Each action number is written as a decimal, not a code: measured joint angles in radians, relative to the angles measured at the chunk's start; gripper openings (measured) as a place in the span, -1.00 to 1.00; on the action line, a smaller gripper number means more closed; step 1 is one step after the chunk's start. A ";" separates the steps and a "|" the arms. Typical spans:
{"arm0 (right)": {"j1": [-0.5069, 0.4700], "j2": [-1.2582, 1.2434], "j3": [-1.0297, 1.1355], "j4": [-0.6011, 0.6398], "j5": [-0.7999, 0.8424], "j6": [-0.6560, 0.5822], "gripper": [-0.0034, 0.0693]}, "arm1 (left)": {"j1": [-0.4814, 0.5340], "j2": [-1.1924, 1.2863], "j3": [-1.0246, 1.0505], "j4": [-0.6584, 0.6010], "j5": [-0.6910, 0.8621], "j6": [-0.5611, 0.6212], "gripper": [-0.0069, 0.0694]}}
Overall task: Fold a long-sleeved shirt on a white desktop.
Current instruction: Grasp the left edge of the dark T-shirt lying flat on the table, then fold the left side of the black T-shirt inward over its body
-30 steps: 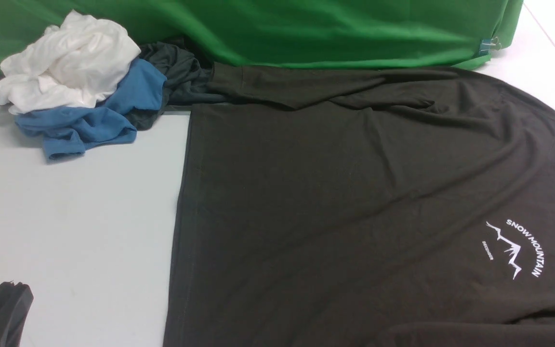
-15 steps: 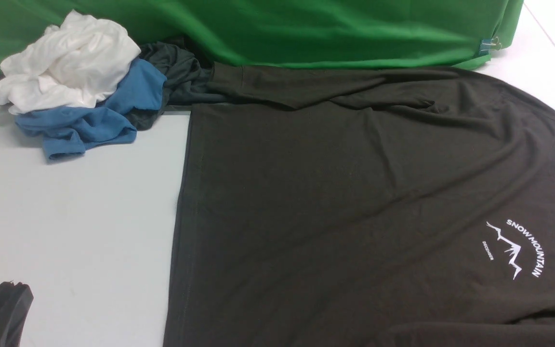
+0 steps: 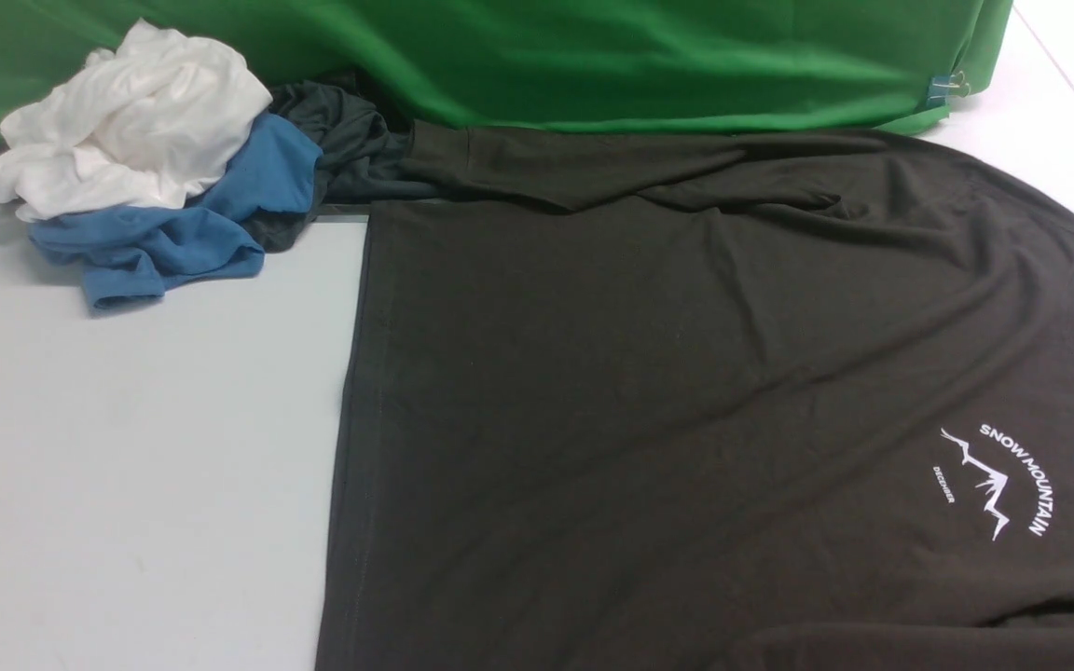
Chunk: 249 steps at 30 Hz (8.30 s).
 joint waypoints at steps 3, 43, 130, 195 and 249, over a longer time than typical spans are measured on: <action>0.000 0.000 0.000 0.000 0.000 0.000 -0.24 | 0.000 0.000 0.000 -0.023 -0.085 -0.039 -0.53; 0.107 0.020 -0.133 0.187 -0.065 0.570 -0.27 | -0.965 1.122 -0.646 0.092 0.812 0.528 -0.53; 0.398 0.423 -0.818 -0.073 0.956 -0.001 -0.25 | -1.287 1.492 -0.777 0.432 0.734 0.295 -0.77; 0.398 0.423 -0.818 -0.053 0.908 0.022 -0.24 | -0.905 1.475 -0.865 0.297 0.783 0.455 -0.76; 0.406 0.423 -0.818 0.019 0.866 0.022 -0.24 | -0.864 1.486 -0.845 0.319 0.704 0.317 -0.49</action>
